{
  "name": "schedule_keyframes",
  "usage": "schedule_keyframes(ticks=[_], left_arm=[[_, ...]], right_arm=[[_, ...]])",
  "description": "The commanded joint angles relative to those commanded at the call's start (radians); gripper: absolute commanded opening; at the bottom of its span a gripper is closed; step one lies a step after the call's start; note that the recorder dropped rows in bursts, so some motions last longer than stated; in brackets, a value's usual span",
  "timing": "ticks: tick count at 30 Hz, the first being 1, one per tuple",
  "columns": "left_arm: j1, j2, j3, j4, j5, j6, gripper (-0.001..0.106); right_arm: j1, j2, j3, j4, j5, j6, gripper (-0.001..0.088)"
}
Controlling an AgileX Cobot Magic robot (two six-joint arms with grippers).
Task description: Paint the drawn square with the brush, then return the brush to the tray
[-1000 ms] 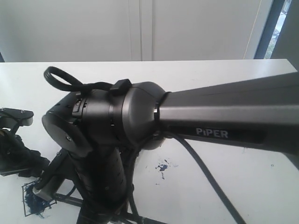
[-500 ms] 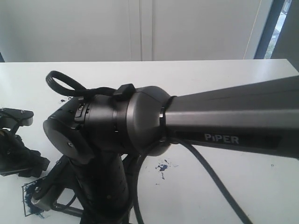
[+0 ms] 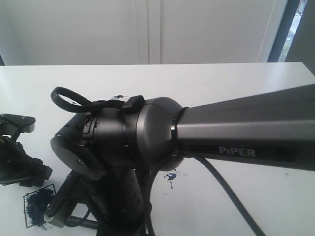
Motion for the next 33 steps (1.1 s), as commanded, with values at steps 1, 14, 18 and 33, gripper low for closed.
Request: schedule_keyframes(ticks=[1, 14, 18, 33], left_arm=[[0.0, 0.0, 0.0, 0.0, 0.0, 0.0, 0.064], [0.0, 0.0, 0.0, 0.0, 0.0, 0.0, 0.064], [0.0, 0.0, 0.0, 0.0, 0.0, 0.0, 0.064], [0.0, 0.0, 0.0, 0.0, -0.002, 0.0, 0.064]], right_arm=[[0.0, 0.0, 0.0, 0.0, 0.0, 0.0, 0.0], [0.0, 0.002, 0.0, -0.041, -0.119, 0.049, 0.0], [0.0, 0.016, -0.002, -0.059, -0.126, 0.058, 0.0], [0.0, 0.079, -0.046, -0.121, -0.189, 0.109, 0.0]])
